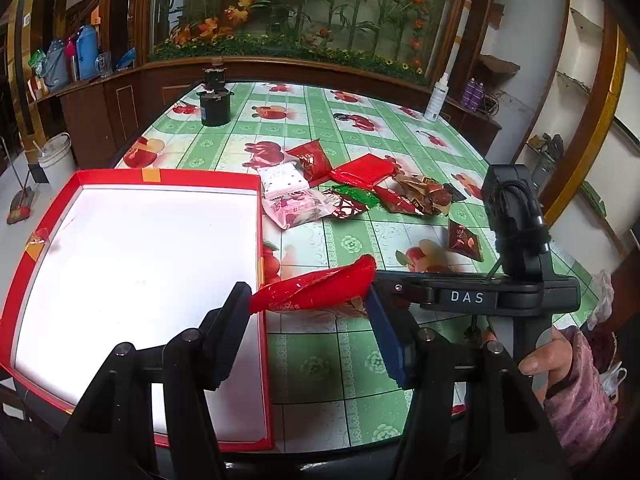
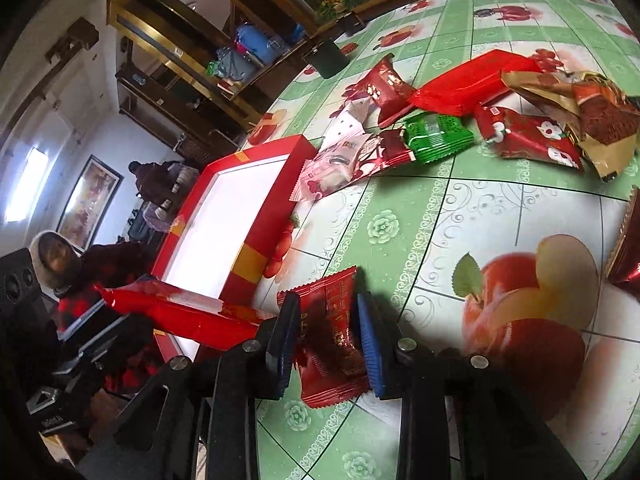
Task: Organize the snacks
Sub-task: 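Carry both packets over the white tray and open both grippers to release them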
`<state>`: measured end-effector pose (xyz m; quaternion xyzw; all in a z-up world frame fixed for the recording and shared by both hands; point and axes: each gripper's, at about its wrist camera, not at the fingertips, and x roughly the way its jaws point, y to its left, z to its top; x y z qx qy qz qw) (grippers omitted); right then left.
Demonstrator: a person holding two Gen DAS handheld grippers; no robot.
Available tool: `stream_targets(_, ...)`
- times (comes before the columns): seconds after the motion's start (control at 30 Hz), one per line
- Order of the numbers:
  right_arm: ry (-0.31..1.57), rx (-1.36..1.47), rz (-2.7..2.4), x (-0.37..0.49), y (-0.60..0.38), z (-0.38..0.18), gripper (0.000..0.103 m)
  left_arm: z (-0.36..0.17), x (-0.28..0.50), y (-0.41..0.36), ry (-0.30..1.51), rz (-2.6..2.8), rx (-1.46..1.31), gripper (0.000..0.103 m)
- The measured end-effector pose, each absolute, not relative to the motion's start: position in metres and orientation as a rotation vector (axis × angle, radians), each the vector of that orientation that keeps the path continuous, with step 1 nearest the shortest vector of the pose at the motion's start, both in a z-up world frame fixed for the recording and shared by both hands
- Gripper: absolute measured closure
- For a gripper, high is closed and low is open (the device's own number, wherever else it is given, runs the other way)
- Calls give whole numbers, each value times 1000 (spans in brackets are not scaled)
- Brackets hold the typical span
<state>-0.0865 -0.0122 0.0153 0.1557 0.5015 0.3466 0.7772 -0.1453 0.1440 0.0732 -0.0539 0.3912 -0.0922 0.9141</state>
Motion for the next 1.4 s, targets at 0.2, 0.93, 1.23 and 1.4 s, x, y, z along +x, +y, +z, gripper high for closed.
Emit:
stream_targets(0.2, 975, 266, 737, -103, -21, 37, 41, 68, -146, 145, 824, -193, -117, 45)
stream_targets(0.93, 990, -244, 413, -110, 9, 24, 35, 41, -162, 106, 960, -268, -15, 45)
stream_targets(1.23, 983, -209, 376, -112, -33, 29, 65, 22, -127, 73, 1010, -196, 68, 45)
stream_targets(1.4, 963, -166, 379, -116, -48, 28, 64, 12, -113, 71, 1044, -178, 41, 46)
